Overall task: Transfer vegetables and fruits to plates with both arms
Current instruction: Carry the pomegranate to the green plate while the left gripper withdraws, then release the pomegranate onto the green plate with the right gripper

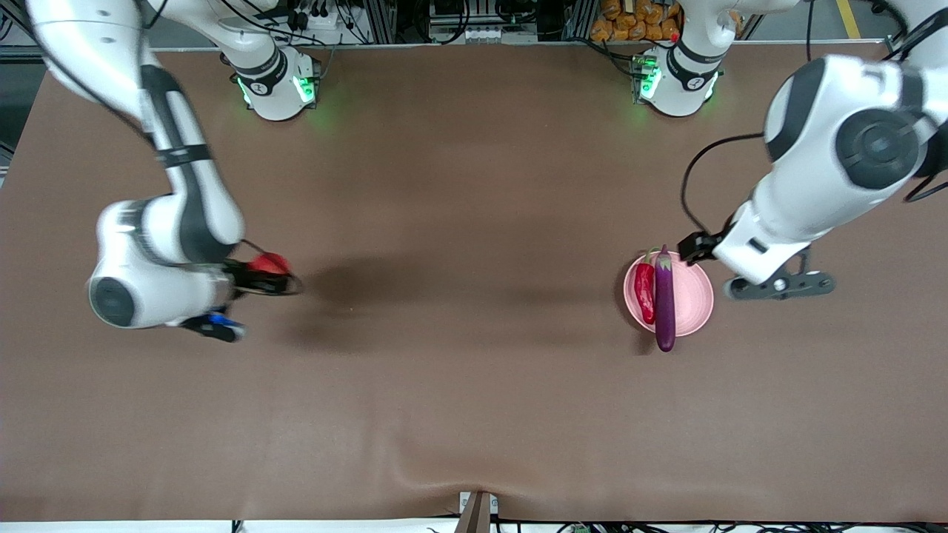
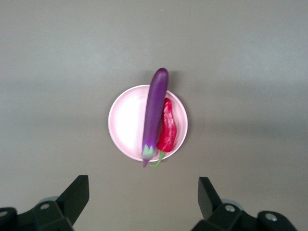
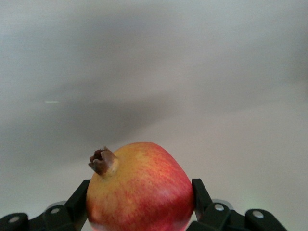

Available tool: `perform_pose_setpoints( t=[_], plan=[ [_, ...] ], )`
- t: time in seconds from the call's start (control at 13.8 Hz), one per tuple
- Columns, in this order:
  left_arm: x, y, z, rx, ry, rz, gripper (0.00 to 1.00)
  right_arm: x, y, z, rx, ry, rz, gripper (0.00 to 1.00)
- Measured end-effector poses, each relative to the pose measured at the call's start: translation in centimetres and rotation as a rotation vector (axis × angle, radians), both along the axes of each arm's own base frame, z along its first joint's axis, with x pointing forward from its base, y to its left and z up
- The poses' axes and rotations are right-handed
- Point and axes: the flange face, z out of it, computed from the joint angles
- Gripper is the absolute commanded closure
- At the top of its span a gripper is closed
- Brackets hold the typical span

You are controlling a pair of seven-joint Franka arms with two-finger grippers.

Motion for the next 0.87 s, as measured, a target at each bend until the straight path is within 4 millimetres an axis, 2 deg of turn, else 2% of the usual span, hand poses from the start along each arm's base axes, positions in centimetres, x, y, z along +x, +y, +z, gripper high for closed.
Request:
perform_pose_setpoints(
  t=[0.14, 0.29, 0.43, 0.51, 0.65, 0.72, 0.8, 0.87],
  plan=[
    [-1.4, 1.4, 1.0, 0.006, 0.005, -0.041, 0.0, -0.6, -6.3, -0.7, -0.022, 0.007, 0.08, 1.0],
    [-2.8, 3.3, 1.7, 0.008, 0.01, -0.087, 0.0, -1.2, -11.3, -1.6, 0.004, 0.002, 0.152, 1.0],
    [-3.8, 6.0, 2.8, 0.007, 0.011, -0.109, 0.0, -1.8, -16.1, -2.5, 0.014, -0.007, 0.21, 1.0],
    [-4.2, 7.3, 3.4, 0.006, 0.015, -0.127, 0.0, -1.9, -18.3, -2.8, 0.006, -0.024, 0.237, 1.0],
    [-5.0, 9.1, 4.7, 0.003, 0.014, -0.154, 0.0, -2.1, -21.0, -3.7, -0.01, -0.045, 0.253, 1.0],
    [-5.3, 9.6, 5.3, 0.002, 0.013, -0.159, 0.0, -2.0, -21.6, -4.4, -0.017, -0.051, 0.253, 0.9],
    [-5.6, 10.0, 5.9, 0.002, 0.008, -0.158, 0.0, -1.9, -21.9, -5.1, -0.023, -0.052, 0.253, 0.59],
    [-5.9, 10.6, 6.4, 0.001, 0.005, -0.16, 0.0, -1.7, -21.9, -5.8, -0.026, -0.049, 0.254, 0.01]
  ],
)
